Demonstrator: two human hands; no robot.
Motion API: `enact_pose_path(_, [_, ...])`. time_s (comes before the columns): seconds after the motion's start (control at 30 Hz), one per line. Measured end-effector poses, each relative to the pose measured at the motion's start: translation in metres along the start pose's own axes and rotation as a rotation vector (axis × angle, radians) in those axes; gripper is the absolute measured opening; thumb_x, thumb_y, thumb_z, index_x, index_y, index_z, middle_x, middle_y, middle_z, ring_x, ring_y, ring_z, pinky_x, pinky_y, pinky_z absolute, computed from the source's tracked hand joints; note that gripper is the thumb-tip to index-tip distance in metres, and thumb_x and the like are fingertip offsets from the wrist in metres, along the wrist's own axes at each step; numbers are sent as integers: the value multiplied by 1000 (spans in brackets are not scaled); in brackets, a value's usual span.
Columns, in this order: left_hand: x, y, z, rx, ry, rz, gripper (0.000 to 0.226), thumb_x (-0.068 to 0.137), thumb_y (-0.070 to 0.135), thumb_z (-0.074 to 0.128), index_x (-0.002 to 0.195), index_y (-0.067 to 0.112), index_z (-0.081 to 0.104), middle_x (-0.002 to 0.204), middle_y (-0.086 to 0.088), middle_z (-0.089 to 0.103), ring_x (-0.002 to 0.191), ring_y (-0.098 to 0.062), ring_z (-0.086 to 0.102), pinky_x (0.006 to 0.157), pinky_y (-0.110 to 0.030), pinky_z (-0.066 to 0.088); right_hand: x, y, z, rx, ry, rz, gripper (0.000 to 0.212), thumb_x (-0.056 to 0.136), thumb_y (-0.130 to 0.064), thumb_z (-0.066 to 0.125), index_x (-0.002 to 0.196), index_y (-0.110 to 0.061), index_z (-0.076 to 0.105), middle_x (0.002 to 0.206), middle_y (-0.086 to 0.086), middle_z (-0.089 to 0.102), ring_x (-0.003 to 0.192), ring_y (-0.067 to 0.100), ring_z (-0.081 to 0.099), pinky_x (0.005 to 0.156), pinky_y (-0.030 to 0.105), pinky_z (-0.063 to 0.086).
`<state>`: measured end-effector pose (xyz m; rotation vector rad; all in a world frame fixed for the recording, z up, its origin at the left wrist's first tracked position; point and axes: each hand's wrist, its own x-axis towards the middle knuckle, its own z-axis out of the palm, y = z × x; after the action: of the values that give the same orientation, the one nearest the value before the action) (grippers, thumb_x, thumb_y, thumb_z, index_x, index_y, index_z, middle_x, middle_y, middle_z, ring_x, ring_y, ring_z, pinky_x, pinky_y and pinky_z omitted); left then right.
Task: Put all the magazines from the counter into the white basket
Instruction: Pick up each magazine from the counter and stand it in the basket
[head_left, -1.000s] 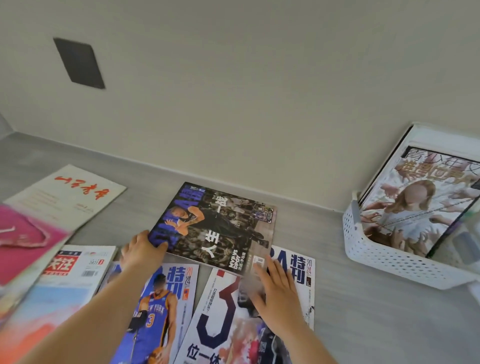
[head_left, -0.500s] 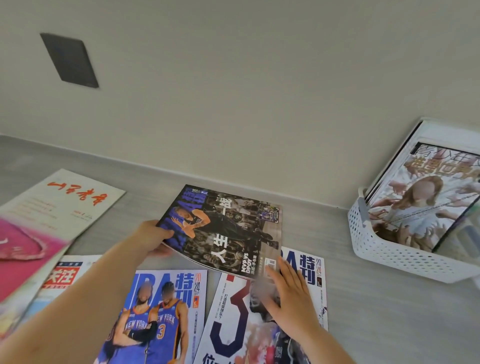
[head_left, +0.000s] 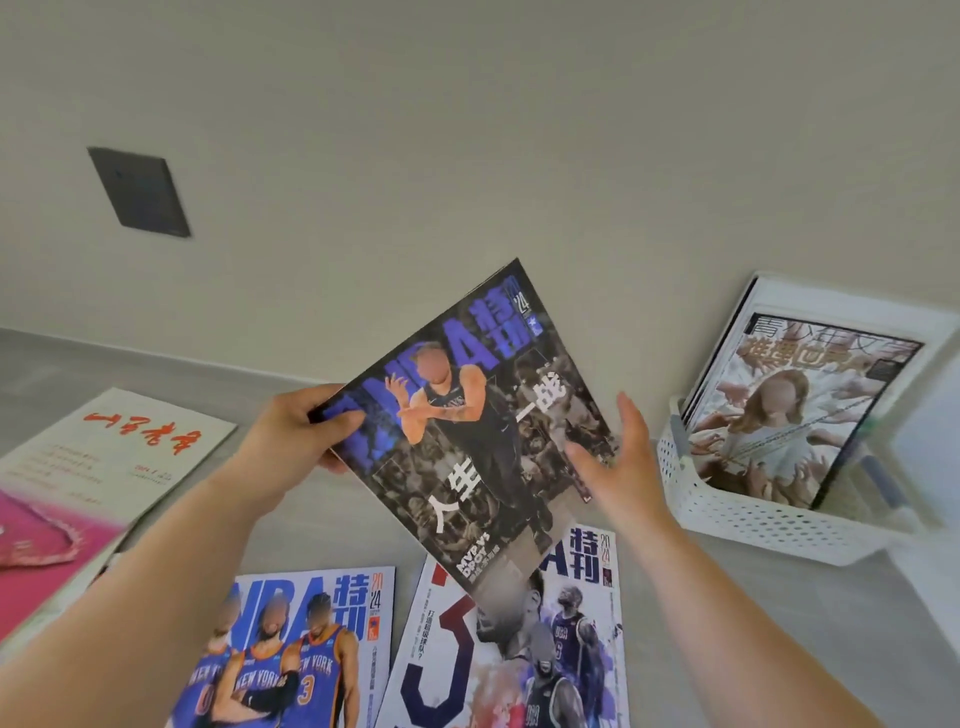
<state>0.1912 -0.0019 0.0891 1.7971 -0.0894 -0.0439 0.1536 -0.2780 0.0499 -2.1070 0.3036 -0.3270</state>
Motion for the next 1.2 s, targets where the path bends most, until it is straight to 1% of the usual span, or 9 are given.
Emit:
enact_pose_path(0.1, [-6, 16, 9, 8, -49, 71, 34, 85, -6, 50, 73, 25, 62, 43, 11, 64, 33, -3, 48, 36, -11, 42, 8, -15, -31, 157, -84, 50, 69, 79, -24, 65, 136, -26, 27, 126, -11, 45, 116, 11, 45, 91, 24, 42])
enact_pose_path(0.17, [-8, 28, 18, 5, -61, 119, 34, 84, -6, 51, 73, 25, 62, 42, 11, 62, 32, -2, 45, 36, -10, 40, 7, -13, -51, 138, -185, 43, 30, 78, -21, 65, 105, -27, 55, 98, -15, 61, 95, 13, 59, 68, 16, 43])
enact_pose_path(0.27, [-9, 45, 36, -95, -17, 176, 29, 82, -4, 56, 74, 23, 62, 46, 17, 64, 38, 2, 50, 41, -12, 42, -5, -4, -75, 168, -204, 51, 9, 75, -19, 68, 72, -26, 63, 73, -11, 68, 77, 18, 64, 66, 26, 48])
enact_pose_path(0.4, [-9, 67, 82, -281, 11, 188, 25, 82, 2, 56, 70, 24, 62, 49, 20, 67, 46, 6, 61, 46, -10, 50, -17, 8, -103, 243, -13, 29, 8, 76, -25, 65, 69, -26, 64, 60, -11, 69, 62, 5, 65, 59, 22, 47])
enact_pose_path(0.63, [-12, 75, 185, -47, -25, 217, 15, 81, -3, 56, 90, 7, 62, 68, 6, 61, 56, 2, 61, 58, -13, 47, -16, 19, -172, 308, 264, 37, 21, 82, -18, 61, 90, 1, 63, 89, 28, 67, 72, 21, 58, 69, 30, 43])
enact_pose_path(0.7, [-7, 81, 211, 76, -34, 245, 13, 82, 0, 56, 93, 1, 62, 72, -4, 61, 69, -19, 57, 64, -22, 41, -12, 20, -194, 316, 310, 26, 15, 83, -17, 59, 88, -4, 64, 83, 17, 70, 80, 28, 65, 77, 39, 52])
enact_pose_path(0.87, [24, 113, 266, 128, -54, 346, 14, 81, 3, 57, 93, 1, 63, 80, -7, 61, 72, -23, 54, 67, -29, 43, 9, 25, -245, 341, 378, -23, 15, 82, -14, 60, 73, -25, 63, 75, -3, 65, 78, 19, 64, 78, 36, 51])
enact_pose_path(1.03, [57, 130, 311, 49, -74, 308, 15, 81, 2, 57, 95, -2, 63, 83, -12, 60, 76, -24, 53, 80, -42, 49, 47, 48, -283, 249, 380, 7, 4, 79, -8, 62, 82, -8, 64, 64, -5, 58, 48, 1, 57, 53, 20, 46])
enact_pose_path(1.2, [71, 121, 345, 148, -109, 290, 10, 81, 4, 57, 86, 7, 65, 75, -13, 58, 68, -24, 50, 58, -28, 40, 72, 89, -292, 289, 329, 123, 18, 77, 2, 61, 94, 2, 62, 69, -4, 59, 59, 9, 57, 56, 22, 45])
